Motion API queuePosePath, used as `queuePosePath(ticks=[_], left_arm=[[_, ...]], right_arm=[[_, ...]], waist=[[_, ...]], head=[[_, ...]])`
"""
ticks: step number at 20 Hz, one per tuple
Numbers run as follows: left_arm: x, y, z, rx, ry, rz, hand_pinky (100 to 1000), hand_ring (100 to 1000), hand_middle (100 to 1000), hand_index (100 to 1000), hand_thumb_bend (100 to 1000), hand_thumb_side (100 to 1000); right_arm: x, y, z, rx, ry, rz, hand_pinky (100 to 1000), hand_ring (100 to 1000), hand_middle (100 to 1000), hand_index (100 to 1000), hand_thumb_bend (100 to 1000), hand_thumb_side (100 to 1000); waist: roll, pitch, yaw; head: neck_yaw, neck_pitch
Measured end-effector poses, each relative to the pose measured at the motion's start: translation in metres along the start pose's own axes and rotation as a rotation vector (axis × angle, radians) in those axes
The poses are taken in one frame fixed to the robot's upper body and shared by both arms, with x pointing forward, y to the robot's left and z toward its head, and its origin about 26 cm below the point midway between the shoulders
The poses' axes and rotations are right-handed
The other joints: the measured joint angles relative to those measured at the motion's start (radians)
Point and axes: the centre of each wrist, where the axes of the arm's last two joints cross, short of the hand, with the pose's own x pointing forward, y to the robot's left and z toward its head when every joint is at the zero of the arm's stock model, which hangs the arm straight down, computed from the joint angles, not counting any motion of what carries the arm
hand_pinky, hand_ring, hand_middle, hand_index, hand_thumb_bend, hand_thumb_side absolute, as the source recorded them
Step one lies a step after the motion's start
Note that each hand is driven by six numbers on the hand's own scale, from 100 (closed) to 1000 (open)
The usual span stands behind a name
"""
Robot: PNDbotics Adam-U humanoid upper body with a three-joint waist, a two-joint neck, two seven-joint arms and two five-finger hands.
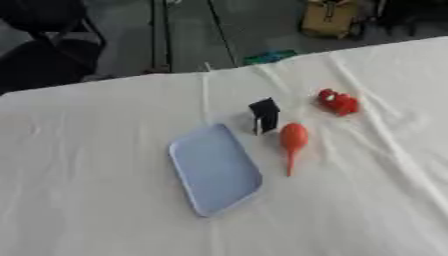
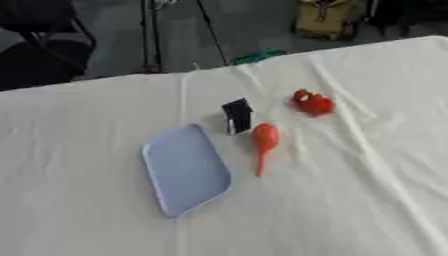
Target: Pick up objects on the table and place them in the box.
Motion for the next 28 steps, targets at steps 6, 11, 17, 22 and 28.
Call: queuePosePath(ticks=[6, 11, 17, 22, 28], left_arm=[[0.000, 0.001, -0.003, -0.062, -0.069, -0.110, 725, 852, 855, 819, 100, 969], [0.004, -0.010, -0.010, -0.150, -0.180, -0.265, 843, 912, 886, 815, 100, 924], [0.006, -0.017, -0.011, -0.150, -0.195, -0.352, 878, 933, 899, 762, 100, 876], [0.006, -0.019, -0.011, -0.146, -0.196, -0.379, 881, 930, 914, 835, 100, 950], [0.007, -0.019, -0.011, -0.134, -0.197, -0.366, 878, 929, 913, 828, 100, 942]], right_arm=[[0.001, 0.001, 0.001, 0.064, 0.007, 0.057, 588, 579, 625, 679, 100, 615], [0.002, 0.003, 0.000, 0.107, -0.019, 0.102, 640, 591, 637, 678, 100, 600], [0.003, 0.004, 0.000, 0.124, -0.035, 0.147, 666, 596, 641, 677, 100, 624], [0.003, 0.004, -0.001, 0.142, -0.030, 0.188, 789, 721, 744, 764, 100, 806], [0.009, 0.008, -0.018, 0.332, -0.062, 0.398, 840, 839, 844, 855, 100, 926]], waist=[[-0.003, 0.000, 0.003], [-0.003, -0.002, 0.003], [-0.004, -0.002, 0.002], [-0.005, -0.009, 0.002], [-0.014, -0.014, 0.001]], head=[[-0.001, 0.003], [0.007, 0.005], [0.008, 0.004], [0.001, 0.004], [-0.020, 0.004]])
